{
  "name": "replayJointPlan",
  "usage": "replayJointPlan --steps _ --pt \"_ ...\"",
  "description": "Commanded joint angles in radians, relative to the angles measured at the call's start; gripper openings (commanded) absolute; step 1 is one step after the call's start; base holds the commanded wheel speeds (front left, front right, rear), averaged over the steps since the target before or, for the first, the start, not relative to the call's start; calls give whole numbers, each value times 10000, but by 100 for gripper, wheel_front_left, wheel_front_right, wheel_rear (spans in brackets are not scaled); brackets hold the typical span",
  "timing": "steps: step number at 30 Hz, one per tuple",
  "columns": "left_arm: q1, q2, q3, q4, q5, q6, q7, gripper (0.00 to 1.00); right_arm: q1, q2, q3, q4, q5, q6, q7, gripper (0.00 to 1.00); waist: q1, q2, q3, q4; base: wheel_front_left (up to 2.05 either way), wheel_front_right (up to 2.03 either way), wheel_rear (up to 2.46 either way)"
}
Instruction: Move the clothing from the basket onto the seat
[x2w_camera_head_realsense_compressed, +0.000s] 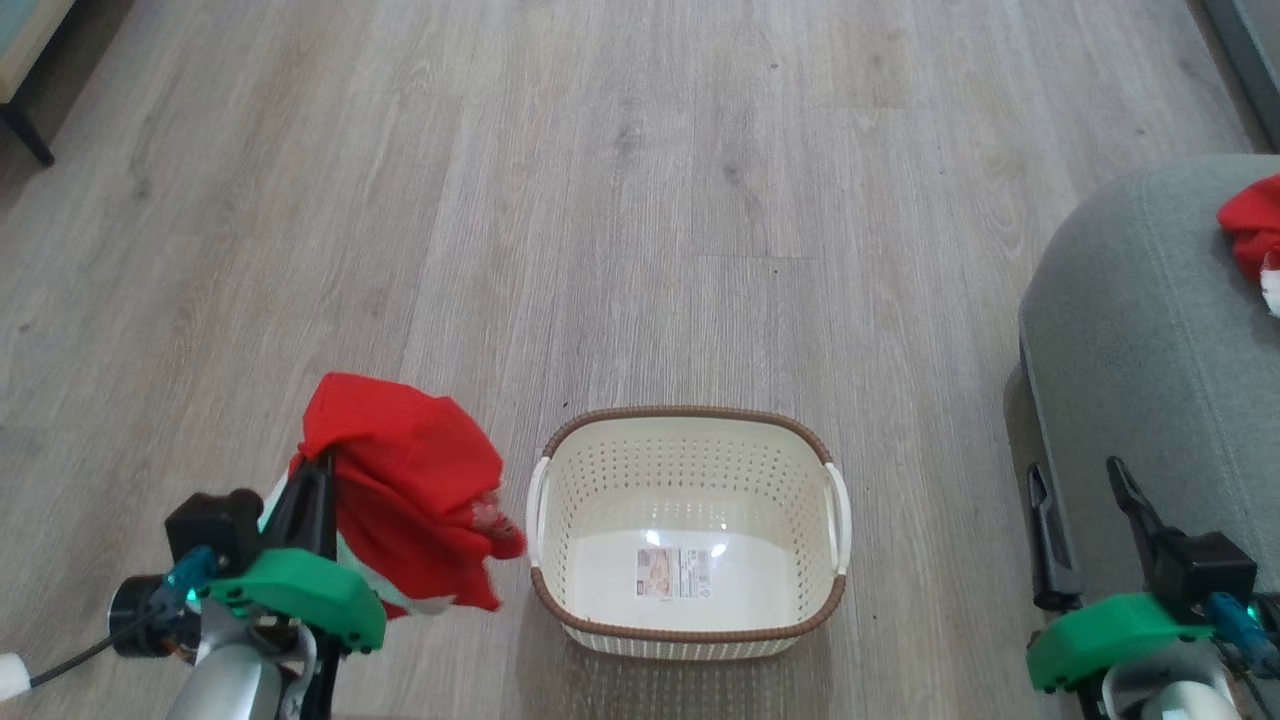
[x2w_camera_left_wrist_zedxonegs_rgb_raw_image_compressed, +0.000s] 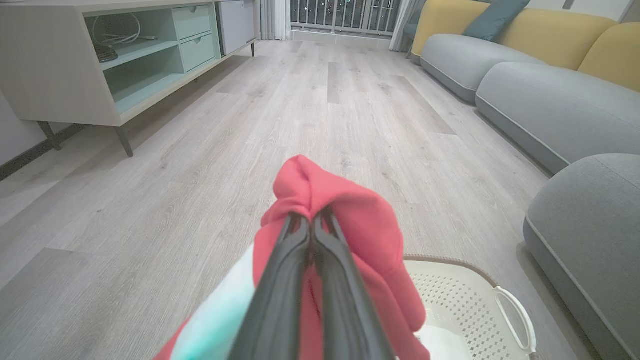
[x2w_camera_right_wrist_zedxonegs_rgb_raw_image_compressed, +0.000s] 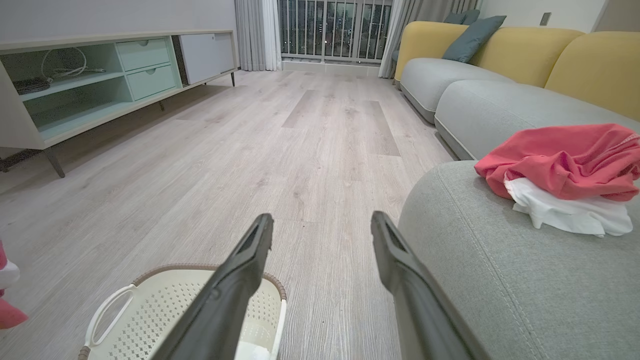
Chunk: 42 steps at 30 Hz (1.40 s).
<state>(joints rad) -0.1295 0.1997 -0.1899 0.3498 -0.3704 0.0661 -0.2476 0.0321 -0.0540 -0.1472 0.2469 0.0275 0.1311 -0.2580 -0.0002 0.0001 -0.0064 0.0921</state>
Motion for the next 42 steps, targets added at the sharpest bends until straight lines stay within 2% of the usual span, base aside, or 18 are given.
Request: replayJointPlan --steps 1,9,14,15,16,17,18,21,29,36,37,38,42 --pt "-407 262 341 -379 -116 87 -69 0 -343 -83 272 -293 33 -4 -38 100 2 -1 10 -3 0 0 0" --pt "-476 289 173 -578 -126 24 -18 0 -402 -65 584 -326 145 -4 -38 100 2 -1 18 -1 0 0 0" --pt "-777 140 -236 -1119 -43 -172 115 0 -834 -381 2924 -217 709 -4 -38 100 2 -1 3 11 0 0 0" --pt "-912 60 -492 -1417 30 -262 279 0 -1165 -611 4105 -208 1030 -4 -38 100 2 -1 -7 39 0 0 0" --pt "-982 17 -629 -1573 70 -312 360 0 -1359 -721 4659 -207 1211 -4 -38 100 2 -1 -11 52 0 0 0" --pt "-982 17 -629 -1573 70 -312 360 0 -1359 -721 4659 -207 1211 -4 -38 100 2 -1 -11 52 0 0 0" --pt "-1114 -88 -942 -1859 141 -448 534 0 -1795 -954 5637 -235 1529 -4 -38 100 2 -1 -28 86 0 0 0" --pt "-1288 -293 -1492 -2276 263 -670 832 0 -2462 -1226 6691 -288 1960 -4 -38 100 2 -1 -40 148 0 0 0" --pt "-1625 -971 -3140 -3135 511 -1236 1422 0 -3944 -1659 8315 209 2626 -4 -38 100 2 -1 -7 323 0 0 0" --pt "-1727 -1221 -3961 -3247 393 -1429 1621 0 -4566 -1613 8814 1134 2625 -4 -18 100 2 -1 32 424 0 0 0" --pt "-1720 -1246 -4037 -3253 325 -1448 1648 0 -4589 -1555 8825 1269 2704 -4 -12 84 2 -1 36 436 0 0 0" --pt "-1722 -1263 -4095 -3260 279 -1459 1666 0 -4629 -1520 8888 1368 2758 -4 -11 2 2 -1 40 446 0 0 0" --pt "-1711 -1286 -4158 -3237 148 -1459 1698 0 -4742 -1469 9000 1510 3074 -4 -22 0 2 -1 60 417 0 0 0"
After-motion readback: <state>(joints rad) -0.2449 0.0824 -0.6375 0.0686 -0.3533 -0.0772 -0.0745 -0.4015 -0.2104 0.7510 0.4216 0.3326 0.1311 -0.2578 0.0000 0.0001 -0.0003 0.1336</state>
